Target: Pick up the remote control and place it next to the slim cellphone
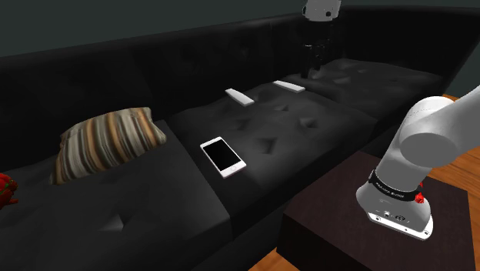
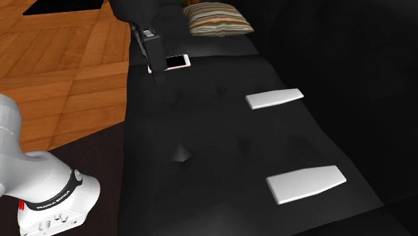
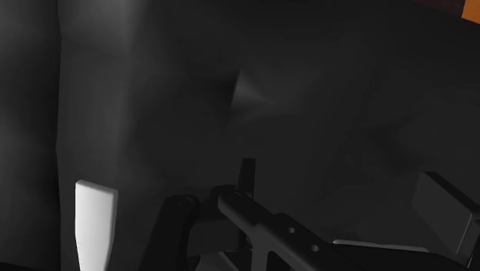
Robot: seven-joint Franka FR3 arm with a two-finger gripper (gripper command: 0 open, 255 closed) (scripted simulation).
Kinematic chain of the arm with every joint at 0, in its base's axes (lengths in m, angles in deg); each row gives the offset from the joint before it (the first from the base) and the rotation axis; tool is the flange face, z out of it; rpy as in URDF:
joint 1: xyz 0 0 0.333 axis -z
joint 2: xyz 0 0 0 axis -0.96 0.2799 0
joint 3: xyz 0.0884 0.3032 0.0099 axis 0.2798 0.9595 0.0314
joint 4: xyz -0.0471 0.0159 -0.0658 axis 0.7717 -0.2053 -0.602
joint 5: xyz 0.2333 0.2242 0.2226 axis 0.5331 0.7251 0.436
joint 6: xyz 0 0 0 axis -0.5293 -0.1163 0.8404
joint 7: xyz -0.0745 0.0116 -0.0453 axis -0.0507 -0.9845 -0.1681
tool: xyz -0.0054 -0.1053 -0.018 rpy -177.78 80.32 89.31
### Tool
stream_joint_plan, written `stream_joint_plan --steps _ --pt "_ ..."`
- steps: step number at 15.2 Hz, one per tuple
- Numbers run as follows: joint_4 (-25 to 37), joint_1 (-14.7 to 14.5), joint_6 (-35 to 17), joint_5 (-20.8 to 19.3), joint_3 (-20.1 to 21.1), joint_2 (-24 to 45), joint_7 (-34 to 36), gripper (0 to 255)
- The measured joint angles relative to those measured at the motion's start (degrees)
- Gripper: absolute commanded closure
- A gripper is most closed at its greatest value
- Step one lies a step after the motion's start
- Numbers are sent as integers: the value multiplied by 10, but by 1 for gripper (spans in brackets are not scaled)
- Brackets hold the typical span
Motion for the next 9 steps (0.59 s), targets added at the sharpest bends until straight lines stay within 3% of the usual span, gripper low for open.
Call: stream_joint_plan --steps 9 --pt "78 29 -83 -16 -63 172 -49 0"
